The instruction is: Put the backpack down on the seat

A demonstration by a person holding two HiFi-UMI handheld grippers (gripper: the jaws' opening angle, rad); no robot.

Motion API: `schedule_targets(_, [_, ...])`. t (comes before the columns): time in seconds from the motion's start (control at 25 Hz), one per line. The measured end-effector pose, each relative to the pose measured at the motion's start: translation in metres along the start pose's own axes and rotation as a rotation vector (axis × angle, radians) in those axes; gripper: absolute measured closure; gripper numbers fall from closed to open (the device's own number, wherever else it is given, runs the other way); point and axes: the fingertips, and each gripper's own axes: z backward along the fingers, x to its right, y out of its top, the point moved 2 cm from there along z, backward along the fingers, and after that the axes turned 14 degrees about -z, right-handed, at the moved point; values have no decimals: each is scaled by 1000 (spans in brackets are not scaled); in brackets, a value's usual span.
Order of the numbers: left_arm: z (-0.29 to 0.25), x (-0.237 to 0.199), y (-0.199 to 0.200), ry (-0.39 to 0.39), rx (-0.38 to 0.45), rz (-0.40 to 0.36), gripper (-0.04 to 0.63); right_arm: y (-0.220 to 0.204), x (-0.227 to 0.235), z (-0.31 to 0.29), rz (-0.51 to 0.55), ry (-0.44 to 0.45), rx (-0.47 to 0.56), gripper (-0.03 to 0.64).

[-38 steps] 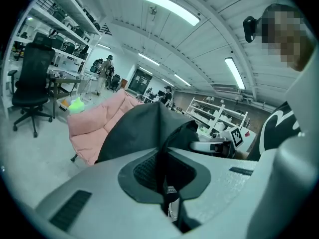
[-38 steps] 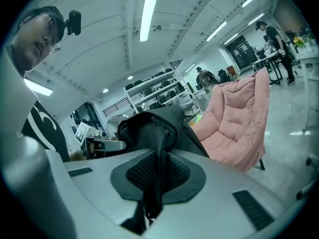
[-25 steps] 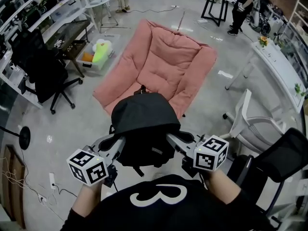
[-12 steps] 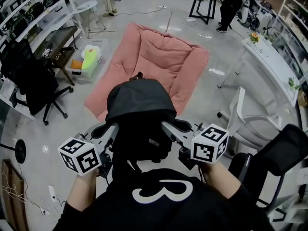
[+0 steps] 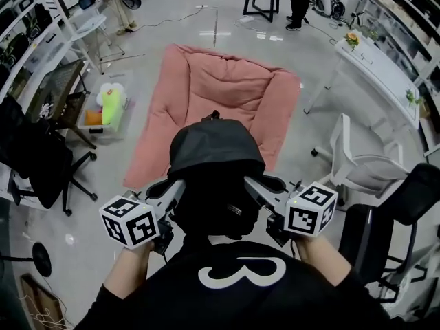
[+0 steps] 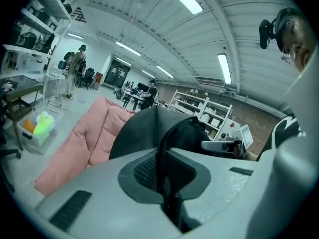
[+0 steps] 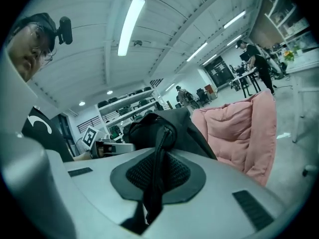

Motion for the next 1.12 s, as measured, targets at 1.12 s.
schedule_targets(1.12, [-167,-216,-70,-252,-333,88,578,-29,178,-174,-332,-505,144,584])
